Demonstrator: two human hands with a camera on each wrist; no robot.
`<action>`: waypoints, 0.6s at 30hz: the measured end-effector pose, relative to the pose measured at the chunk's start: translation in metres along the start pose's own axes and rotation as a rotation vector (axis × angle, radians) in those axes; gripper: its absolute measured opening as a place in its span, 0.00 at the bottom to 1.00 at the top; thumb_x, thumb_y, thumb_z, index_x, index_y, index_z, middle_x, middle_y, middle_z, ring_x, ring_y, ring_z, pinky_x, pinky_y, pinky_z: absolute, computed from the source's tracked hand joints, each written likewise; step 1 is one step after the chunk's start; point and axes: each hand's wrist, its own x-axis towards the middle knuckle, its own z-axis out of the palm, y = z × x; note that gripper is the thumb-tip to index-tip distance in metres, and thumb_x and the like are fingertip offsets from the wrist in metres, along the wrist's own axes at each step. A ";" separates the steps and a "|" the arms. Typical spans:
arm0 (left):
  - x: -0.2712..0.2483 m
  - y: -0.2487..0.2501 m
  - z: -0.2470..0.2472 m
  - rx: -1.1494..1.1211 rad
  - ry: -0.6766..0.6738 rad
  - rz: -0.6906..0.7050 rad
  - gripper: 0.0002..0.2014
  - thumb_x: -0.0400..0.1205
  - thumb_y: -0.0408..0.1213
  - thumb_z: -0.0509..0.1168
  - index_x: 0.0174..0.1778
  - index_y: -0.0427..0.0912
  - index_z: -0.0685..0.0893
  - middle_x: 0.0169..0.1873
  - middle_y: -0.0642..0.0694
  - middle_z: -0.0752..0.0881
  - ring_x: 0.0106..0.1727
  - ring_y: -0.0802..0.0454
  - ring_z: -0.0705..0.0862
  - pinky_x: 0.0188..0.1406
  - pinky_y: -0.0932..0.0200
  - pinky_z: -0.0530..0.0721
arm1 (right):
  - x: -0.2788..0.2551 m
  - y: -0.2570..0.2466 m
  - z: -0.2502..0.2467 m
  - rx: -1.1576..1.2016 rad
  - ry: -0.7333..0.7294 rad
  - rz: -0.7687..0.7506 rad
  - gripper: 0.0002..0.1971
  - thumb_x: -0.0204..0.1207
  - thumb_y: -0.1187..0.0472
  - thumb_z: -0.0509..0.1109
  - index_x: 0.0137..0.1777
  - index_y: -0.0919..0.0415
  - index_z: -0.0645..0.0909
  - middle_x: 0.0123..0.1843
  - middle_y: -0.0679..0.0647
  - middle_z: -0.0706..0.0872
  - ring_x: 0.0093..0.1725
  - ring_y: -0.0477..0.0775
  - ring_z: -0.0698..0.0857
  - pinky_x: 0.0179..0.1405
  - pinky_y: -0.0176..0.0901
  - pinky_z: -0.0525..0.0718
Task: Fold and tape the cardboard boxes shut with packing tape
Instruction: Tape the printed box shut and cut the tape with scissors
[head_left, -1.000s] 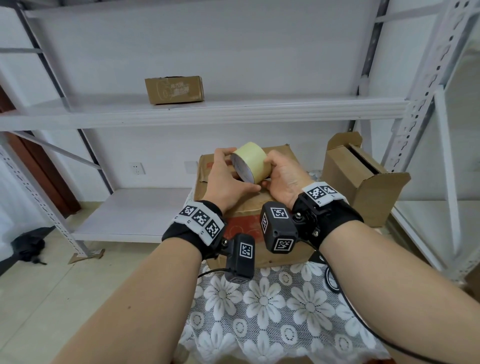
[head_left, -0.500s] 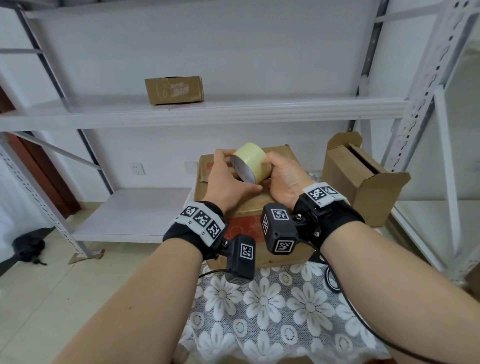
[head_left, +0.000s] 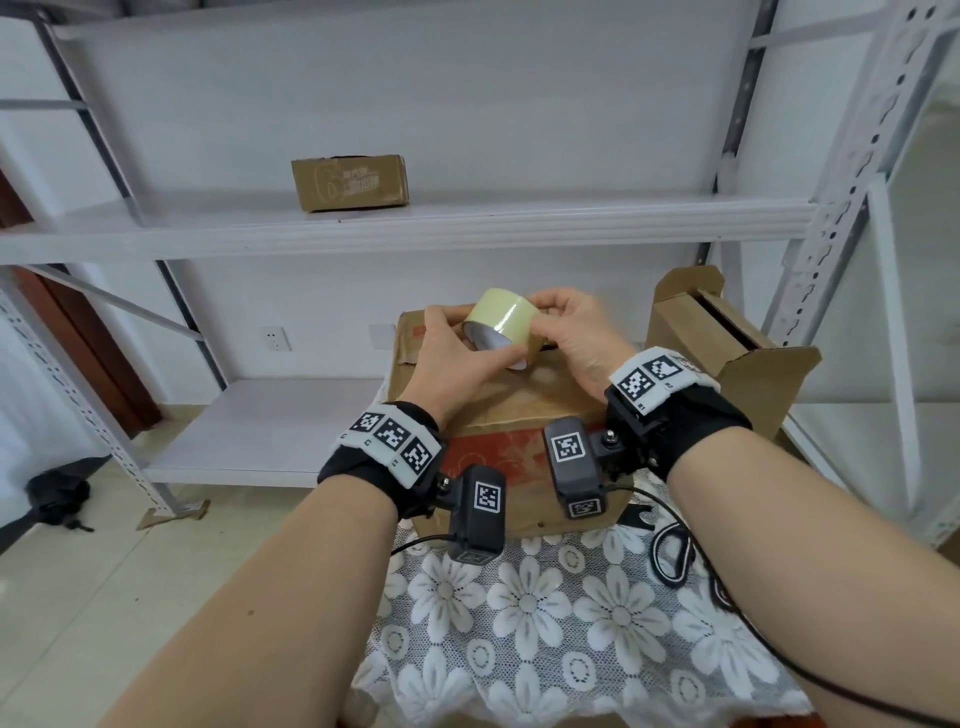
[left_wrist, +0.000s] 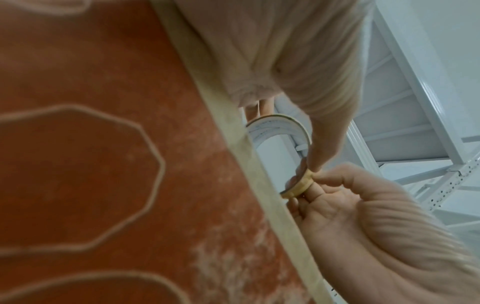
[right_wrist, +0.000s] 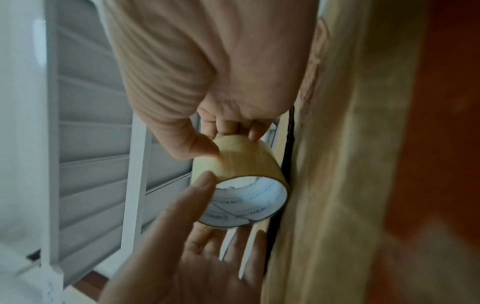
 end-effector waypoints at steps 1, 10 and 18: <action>0.000 0.001 -0.001 -0.025 0.002 0.016 0.36 0.69 0.38 0.81 0.67 0.43 0.67 0.61 0.44 0.80 0.61 0.52 0.84 0.59 0.59 0.83 | 0.000 -0.002 -0.003 -0.064 -0.005 -0.023 0.14 0.69 0.79 0.66 0.42 0.58 0.81 0.38 0.54 0.85 0.36 0.47 0.82 0.36 0.36 0.81; 0.002 0.000 -0.003 -0.024 -0.021 0.074 0.21 0.66 0.46 0.80 0.49 0.56 0.77 0.61 0.39 0.80 0.56 0.46 0.85 0.48 0.59 0.85 | -0.003 -0.007 -0.007 -0.278 0.041 -0.225 0.16 0.69 0.77 0.67 0.43 0.53 0.81 0.48 0.53 0.84 0.46 0.46 0.82 0.47 0.34 0.81; -0.001 0.001 -0.001 -0.062 -0.008 0.077 0.13 0.73 0.36 0.78 0.30 0.44 0.80 0.43 0.61 0.88 0.47 0.52 0.87 0.50 0.49 0.85 | -0.010 -0.002 0.000 -0.193 0.170 -0.267 0.09 0.68 0.69 0.78 0.36 0.55 0.83 0.37 0.49 0.86 0.37 0.41 0.83 0.42 0.28 0.82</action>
